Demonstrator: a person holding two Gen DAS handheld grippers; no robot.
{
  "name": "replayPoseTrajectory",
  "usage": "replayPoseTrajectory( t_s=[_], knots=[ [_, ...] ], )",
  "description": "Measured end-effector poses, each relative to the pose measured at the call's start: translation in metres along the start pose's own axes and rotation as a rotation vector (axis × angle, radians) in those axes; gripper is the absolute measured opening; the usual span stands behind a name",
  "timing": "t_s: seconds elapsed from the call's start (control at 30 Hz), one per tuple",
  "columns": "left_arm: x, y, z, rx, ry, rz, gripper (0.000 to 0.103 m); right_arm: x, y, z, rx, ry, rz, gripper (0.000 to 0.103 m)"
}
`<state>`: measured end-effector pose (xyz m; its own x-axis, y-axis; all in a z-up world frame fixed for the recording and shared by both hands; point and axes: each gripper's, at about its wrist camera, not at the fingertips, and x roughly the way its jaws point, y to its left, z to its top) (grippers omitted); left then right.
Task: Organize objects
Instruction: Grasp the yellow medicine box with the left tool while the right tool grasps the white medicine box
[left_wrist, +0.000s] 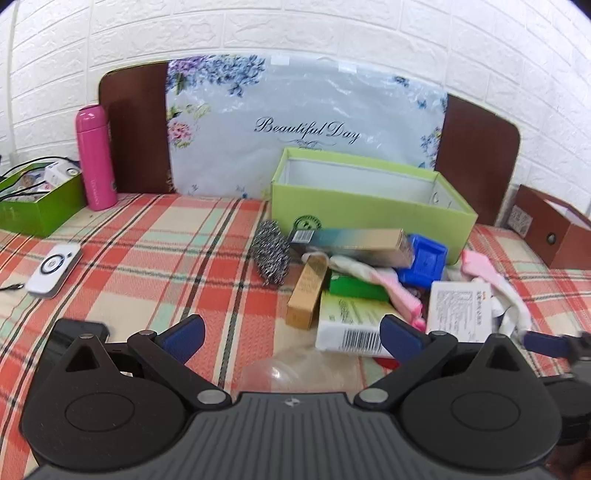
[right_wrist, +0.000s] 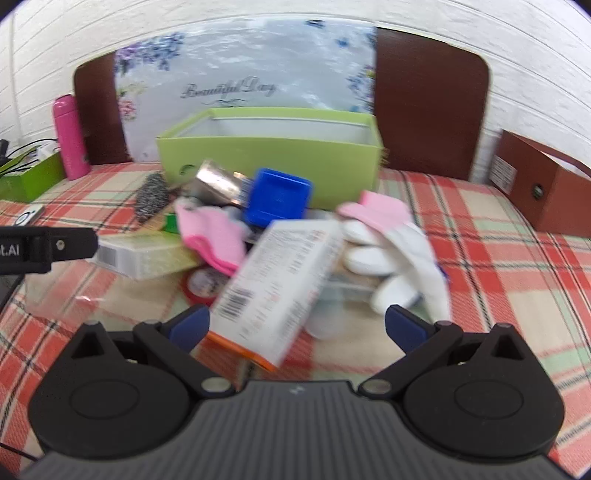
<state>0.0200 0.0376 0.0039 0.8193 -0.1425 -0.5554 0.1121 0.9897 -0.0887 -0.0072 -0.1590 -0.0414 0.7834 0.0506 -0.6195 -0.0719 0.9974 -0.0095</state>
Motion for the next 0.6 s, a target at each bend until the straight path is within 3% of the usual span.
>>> replayPoseTrajectory(
  t_s=[0.07, 0.13, 0.17, 0.2, 0.23, 0.37, 0.43, 0.47, 0.6],
  knots=[
    [0.002, -0.001, 0.005, 0.004, -0.006, -0.049, 0.103, 0.011, 0.012, 0.002, -0.043, -0.020, 0.008, 0.103],
    [0.008, -0.006, 0.009, 0.012, -0.007, -0.083, 0.103, 0.024, 0.021, 0.001, -0.087, -0.032, -0.039, 0.099],
    [0.013, -0.010, 0.011, 0.024, -0.002, -0.094, 0.103, 0.027, 0.022, 0.000, -0.099, -0.039, -0.056, 0.080],
    [0.018, -0.014, 0.013, 0.037, 0.005, -0.095, 0.103, 0.028, 0.018, -0.001, -0.103, -0.041, -0.052, 0.070],
    [0.026, -0.020, 0.014, 0.055, 0.013, -0.097, 0.103, 0.026, 0.013, -0.002, -0.082, -0.046, -0.025, 0.068],
    [0.059, -0.032, 0.011, 0.118, 0.088, -0.125, 0.102, 0.013, -0.014, -0.004, -0.045, -0.045, 0.060, 0.041],
    [0.072, -0.033, 0.006, 0.138, 0.120, -0.148, 0.084, 0.006, -0.027, -0.007, -0.028, -0.027, 0.106, 0.033],
    [0.078, -0.030, 0.004, 0.128, 0.151, -0.166, 0.069, 0.005, -0.032, -0.009, -0.018, -0.015, 0.115, 0.031],
    [0.071, -0.014, -0.007, 0.072, 0.172, -0.184, 0.069, 0.000, -0.041, -0.011, -0.012, 0.014, 0.109, 0.031]
  ],
)
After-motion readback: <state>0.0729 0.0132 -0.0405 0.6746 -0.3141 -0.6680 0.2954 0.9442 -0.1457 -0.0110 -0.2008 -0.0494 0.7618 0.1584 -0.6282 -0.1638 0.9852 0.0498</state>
